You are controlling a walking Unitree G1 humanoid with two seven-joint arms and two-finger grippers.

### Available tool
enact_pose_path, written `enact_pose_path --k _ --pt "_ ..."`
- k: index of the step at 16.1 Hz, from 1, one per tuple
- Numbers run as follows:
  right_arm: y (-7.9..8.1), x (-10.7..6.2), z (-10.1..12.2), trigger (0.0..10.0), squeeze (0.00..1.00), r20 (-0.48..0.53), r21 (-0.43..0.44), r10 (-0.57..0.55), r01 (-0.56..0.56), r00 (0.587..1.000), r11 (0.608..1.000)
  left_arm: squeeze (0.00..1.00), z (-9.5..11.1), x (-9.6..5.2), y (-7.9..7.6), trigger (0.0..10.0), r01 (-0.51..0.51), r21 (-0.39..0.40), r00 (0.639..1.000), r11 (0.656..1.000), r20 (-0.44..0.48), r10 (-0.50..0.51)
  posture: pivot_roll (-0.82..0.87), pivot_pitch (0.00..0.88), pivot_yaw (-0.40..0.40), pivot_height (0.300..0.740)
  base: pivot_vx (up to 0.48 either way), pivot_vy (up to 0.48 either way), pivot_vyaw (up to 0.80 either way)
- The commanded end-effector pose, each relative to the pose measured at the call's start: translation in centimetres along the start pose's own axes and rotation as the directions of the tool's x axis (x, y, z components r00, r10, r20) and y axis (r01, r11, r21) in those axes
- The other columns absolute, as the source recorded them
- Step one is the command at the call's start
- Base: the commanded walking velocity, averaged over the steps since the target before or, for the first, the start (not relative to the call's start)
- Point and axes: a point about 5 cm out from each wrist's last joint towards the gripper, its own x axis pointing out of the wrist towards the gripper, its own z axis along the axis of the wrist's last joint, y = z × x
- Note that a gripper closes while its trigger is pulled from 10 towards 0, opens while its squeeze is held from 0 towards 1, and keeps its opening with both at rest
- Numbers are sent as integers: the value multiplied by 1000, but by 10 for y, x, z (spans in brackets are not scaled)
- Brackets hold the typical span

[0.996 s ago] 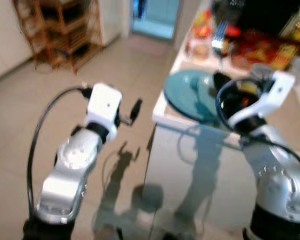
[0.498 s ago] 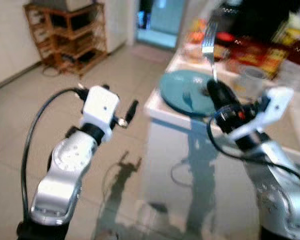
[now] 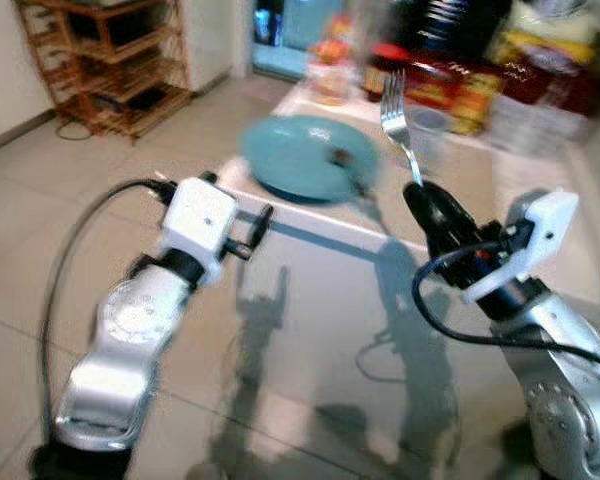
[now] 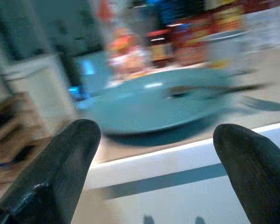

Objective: Setting the table

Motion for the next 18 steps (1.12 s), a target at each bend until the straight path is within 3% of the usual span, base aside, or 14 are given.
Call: enact_pose_path --k 1,8,18 --pt "0 1 2 10000 0 18 0 -3 3 1000 1000 0 3 0 3 10000 -2 23 1000 1000 10 2 90 43 -61 740 0 -472 0" --pt "0 -7 -2 10000 0 -24 -25 44 -45 999 999 0 2 0 1 10000 15 27 1000 1000 9 -15 87 37 -56 740 0 -471 0" --pt "6 -21 -9 10000 0 -143 -51 195 -204 970 978 0 1 -3 -3 10000 43 32 999 999 13 -44 84 17 -57 740 0 -471 0"
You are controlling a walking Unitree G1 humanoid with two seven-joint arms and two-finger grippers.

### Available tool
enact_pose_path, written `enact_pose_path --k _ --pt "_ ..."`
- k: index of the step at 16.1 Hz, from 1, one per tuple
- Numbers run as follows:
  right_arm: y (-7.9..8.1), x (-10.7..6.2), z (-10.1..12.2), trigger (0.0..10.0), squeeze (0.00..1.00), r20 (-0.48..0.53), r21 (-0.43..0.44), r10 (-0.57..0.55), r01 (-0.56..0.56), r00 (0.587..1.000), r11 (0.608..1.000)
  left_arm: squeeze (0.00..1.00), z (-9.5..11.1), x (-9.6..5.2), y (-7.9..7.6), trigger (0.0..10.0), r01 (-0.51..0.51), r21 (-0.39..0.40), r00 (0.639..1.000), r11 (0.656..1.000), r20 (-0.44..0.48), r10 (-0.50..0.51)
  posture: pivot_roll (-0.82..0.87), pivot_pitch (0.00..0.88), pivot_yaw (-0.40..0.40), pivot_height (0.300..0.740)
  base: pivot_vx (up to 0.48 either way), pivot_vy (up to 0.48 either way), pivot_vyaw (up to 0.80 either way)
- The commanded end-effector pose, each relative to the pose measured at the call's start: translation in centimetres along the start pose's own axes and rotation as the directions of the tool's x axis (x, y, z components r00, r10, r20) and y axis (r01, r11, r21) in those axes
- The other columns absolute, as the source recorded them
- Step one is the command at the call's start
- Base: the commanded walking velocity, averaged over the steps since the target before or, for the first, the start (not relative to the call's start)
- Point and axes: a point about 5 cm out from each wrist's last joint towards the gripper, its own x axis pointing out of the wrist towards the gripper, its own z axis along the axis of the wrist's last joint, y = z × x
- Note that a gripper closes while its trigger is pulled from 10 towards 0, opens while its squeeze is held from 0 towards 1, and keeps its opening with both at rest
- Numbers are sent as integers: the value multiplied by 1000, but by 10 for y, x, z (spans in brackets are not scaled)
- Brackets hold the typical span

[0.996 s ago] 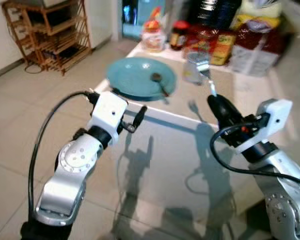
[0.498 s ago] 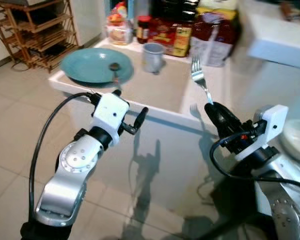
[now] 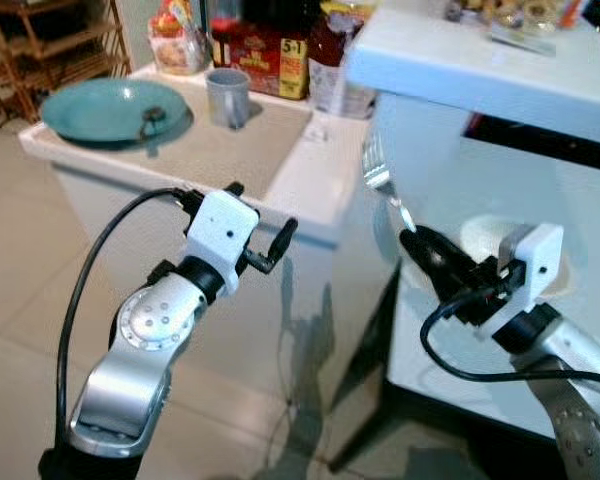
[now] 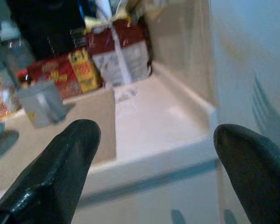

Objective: Setting the table

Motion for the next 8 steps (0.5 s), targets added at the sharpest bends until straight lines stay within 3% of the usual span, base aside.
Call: enact_pose_path --k 1,7,8 --pt "3 -1 7 10000 0 10 -29 41 -41 999 999 0 4 1 1 10000 3 12 1000 1000 16 -3 84 17 -57 740 0 -472 0" --pt "9 -5 3 10000 0 -19 -32 77 -77 997 997 0 4 -1 1 10000 9 10 1000 1000 13 -9 82 23 -56 740 0 -471 0" --pt "9 -6 2 10000 0 -25 -27 63 -64 998 998 0 3 0 1 10000 2 -6 1000 1000 4 -2 80 27 -53 740 0 0 0"
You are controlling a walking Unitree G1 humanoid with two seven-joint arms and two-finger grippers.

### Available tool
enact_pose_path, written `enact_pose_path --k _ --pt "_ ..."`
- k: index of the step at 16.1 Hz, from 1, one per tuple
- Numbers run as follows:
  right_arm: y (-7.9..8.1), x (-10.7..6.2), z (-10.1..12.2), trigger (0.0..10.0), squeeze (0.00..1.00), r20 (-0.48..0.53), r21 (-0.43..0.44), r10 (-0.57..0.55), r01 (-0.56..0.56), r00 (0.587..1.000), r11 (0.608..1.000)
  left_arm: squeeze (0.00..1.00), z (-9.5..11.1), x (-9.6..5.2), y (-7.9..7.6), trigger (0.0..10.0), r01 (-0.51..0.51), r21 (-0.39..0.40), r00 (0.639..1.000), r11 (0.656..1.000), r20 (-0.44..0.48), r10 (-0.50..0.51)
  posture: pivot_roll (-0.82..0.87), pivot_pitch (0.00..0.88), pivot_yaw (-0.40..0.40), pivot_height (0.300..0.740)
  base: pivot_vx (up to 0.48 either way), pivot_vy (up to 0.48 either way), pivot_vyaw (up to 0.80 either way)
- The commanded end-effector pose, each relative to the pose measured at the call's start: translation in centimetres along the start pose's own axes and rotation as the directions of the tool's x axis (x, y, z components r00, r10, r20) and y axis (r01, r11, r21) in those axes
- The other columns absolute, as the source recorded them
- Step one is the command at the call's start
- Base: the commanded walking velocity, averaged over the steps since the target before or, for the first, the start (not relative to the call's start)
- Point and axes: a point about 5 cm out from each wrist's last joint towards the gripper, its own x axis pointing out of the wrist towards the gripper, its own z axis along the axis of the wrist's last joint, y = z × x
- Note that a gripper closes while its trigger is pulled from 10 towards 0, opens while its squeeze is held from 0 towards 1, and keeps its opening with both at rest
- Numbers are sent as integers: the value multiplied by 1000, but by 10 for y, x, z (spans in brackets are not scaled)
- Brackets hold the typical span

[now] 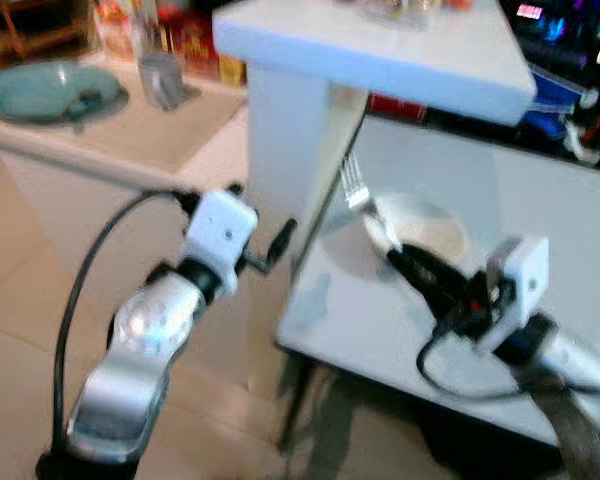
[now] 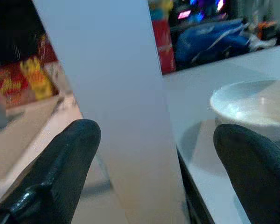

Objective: Setting the table

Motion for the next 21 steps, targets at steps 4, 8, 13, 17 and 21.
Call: enact_pose_path --k 4,8,13,17,21 --pt "0 -10 -2 10000 0 -13 86 -96 96 995 992 0 7 4 1 10000 6 -18 1000 1000 25 -6 75 36 -44 740 0 120 -117" --pt "-6 -17 -5 10000 0 -17 104 -241 242 970 965 0 5 7 2 10000 12 -16 1000 1000 13 -11 59 44 -24 740 0 480 -786" --pt "-29 -22 -1 10000 0 -24 62 -429 429 903 901 0 1 9 1 10000 -12 -20 1000 1000 3 12 50 49 -21 740 0 192 -318" --pt "-55 -25 -2 10000 0 -66 7 -636 638 769 770 0 -5 10 1 10000 -61 18 998 998 -20 62 53 62 -21 740 0 0 0" --pt "-61 -19 0 10000 0 -71 -4 -668 669 741 743 0 -8 13 -4 10000 -71 -2 997 997 -34 71 45 54 -23 740 0 -438 0"
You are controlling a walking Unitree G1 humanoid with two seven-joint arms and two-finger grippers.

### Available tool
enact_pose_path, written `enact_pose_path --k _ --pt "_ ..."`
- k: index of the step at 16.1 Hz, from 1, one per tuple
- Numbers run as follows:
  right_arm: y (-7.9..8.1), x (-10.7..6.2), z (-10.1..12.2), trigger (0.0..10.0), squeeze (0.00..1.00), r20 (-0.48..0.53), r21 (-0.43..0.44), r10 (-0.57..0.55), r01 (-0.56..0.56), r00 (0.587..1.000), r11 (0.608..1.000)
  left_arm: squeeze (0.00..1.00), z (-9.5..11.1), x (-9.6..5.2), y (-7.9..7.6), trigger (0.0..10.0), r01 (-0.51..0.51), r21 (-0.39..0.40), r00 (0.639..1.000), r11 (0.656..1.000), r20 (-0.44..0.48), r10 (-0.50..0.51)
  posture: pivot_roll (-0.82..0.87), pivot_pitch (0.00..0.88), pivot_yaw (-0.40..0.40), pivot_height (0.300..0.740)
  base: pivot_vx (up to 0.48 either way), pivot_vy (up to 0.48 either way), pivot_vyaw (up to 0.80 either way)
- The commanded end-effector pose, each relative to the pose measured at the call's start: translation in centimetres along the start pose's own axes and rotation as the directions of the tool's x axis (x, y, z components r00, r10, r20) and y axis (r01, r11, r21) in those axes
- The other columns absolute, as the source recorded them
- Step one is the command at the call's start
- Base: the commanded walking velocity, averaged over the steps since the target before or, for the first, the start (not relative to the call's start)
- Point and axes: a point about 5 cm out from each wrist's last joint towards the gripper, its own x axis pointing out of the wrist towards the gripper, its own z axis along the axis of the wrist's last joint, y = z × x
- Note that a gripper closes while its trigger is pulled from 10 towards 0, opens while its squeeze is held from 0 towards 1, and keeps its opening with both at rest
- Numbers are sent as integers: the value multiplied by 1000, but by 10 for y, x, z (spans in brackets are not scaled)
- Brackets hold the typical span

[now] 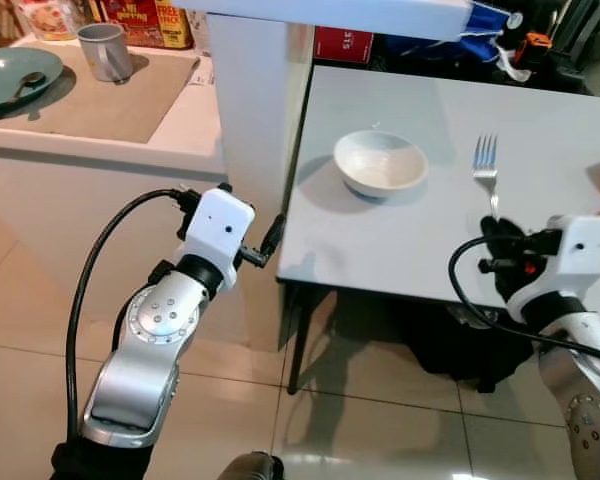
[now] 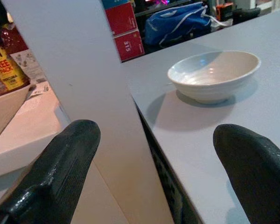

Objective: Setting the table

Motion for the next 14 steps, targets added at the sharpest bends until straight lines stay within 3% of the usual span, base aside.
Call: enact_pose_path --k 1,4,8,10,12,14 --pt "-2 2 2 10000 0 -1 -16 -15 15 1000 1000 0 -1 3 -6 10000 9 -6 1000 1000 -3 -9 41 50 -24 740 0 -480 0" --pt "-2 9 0 10000 0 -34 -30 4 -5 999 1000 0 -3 8 -6 10000 -20 -31 1000 999 -13 19 31 30 -22 740 0 -90 0" --pt "0 25 -2 10000 0 -70 -56 -1 -3 998 998 0 -2 16 -15 10000 36 -33 999 999 30 -35 -2 36 -2 740 0 0 0" --pt "5 42 -2 10000 0 -124 -23 -21 18 992 1000 0 -4 16 -25 10000 125 -36 991 992 46 -123 -10 48 -5 740 0 0 0" --pt "10 52 -8 10000 0 -190 -44 -56 48 980 998 0 -5 13 -28 10000 176 -41 983 983 66 -173 -4 63 -3 740 0 0 0" --pt "9 73 -14 10000 0 -236 -13 -125 125 964 992 0 -1 9 -34 10000 248 -95 966 964 103 -238 6 71 -11 740 0 0 0"
